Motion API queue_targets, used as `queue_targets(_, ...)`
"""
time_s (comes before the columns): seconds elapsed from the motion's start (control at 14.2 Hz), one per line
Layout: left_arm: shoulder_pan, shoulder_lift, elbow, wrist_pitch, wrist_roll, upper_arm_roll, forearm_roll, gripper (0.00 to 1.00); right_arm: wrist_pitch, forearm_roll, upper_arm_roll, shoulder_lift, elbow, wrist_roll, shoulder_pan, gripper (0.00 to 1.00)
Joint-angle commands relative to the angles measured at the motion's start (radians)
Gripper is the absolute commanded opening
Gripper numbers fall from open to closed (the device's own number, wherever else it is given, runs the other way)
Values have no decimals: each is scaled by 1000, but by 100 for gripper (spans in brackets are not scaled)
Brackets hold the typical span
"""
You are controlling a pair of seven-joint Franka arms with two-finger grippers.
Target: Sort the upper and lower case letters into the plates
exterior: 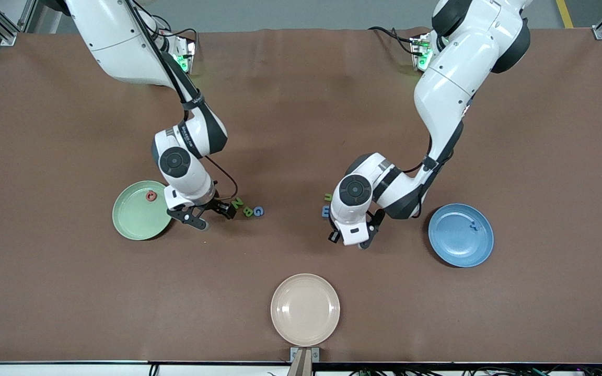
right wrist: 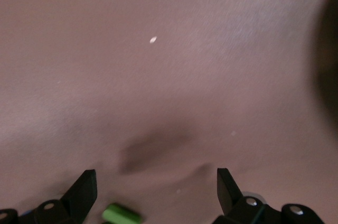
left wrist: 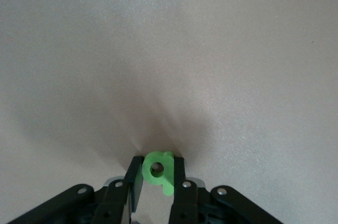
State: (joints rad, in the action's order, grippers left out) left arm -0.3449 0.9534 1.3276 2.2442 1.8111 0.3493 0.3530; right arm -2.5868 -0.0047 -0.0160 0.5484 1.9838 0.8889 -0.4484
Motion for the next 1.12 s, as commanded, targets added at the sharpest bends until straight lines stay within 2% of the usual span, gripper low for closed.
queue_targets(0.0, 32, -37, -1, -8, -39, -10, 4, 0, -39, -9, -7, 8, 3, 103, -38, 100)
queue_targets(0.28, 193, -186, 169, -17, -321, 11, 4, 0, -55, -20, -10, 21, 17, 173, -58, 97)
queue_targets(0.49, 321, -290, 321, -15, -618, 13, 4, 0, -55, -20, -15, 21, 24, 174, -55, 96)
queue_targets(0.63, 394, -320, 366, -17, -761, 13, 3, 0, -56, -20, -24, 21, 35, 183, -55, 95)
queue_targets(0.77, 455, -318, 369, -17, -844, 13, 4, 0, -58, -20, -24, 27, 36, 226, -58, 94)
queue_targets(0.84, 484, -317, 370, -17, -902, 13, 3, 4, -58, -20, -22, 27, 36, 251, -59, 94)
queue_targets(0.91, 516, -317, 386, -15, -945, 13, 3, 18, -56, -20, -22, 27, 36, 272, -72, 94)
queue_targets(1.05, 543, -338, 416, -12, -961, 14, 3, 83, -53, -20, -22, 27, 35, 323, -93, 93)
